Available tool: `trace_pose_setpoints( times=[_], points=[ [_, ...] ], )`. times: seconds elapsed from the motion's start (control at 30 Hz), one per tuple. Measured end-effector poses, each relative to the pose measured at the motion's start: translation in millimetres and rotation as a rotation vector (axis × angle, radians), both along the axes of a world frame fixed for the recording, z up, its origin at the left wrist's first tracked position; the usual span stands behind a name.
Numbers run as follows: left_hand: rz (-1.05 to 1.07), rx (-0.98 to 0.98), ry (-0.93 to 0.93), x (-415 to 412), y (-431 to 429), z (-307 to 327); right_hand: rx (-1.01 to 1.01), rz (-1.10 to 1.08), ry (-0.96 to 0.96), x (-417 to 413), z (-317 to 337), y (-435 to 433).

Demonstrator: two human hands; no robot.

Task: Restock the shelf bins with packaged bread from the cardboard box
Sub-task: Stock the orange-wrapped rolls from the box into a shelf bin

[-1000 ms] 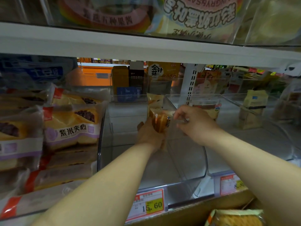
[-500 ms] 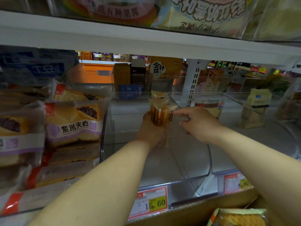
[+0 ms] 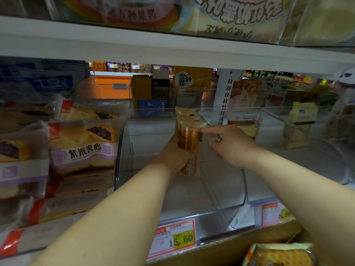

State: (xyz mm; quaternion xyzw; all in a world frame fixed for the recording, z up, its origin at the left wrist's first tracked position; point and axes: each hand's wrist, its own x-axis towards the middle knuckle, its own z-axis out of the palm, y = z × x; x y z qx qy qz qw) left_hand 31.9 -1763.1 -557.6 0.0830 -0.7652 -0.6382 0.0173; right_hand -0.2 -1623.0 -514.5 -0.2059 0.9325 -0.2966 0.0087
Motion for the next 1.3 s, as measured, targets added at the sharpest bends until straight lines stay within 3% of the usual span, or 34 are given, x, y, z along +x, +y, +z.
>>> trace_pose_setpoints(
  times=[0.2, 0.5, 0.7, 0.9, 1.03, 1.17, 1.3],
  points=[
    [0.076, -0.135, -0.006, 0, 5, -7, 0.065, 0.005, 0.030, 2, 2, -2],
    [0.181, -0.292, -0.038, 23, 14, 19, -0.057, -0.083, 0.246, 24, 12, 17],
    [0.256, -0.422, 0.315, 83, 29, 36, 0.036, -0.012, 0.492, 92, 19, 69],
    [0.155, -0.467, 0.513, 157, 53, 25, 0.222, 0.008, 0.332, 149, -12, 120],
    [-0.026, -0.559, 0.378, 186, 59, 6, 0.431, 0.095, 0.130, 167, -35, 126],
    [-0.197, -0.732, 0.197, 199, 51, -10, 0.487, 0.107, 0.078, 170, -44, 117],
    [-0.280, -0.794, 0.139, 201, 42, -9, 0.534, 0.127, 0.051, 160, -42, 105]
  ],
)
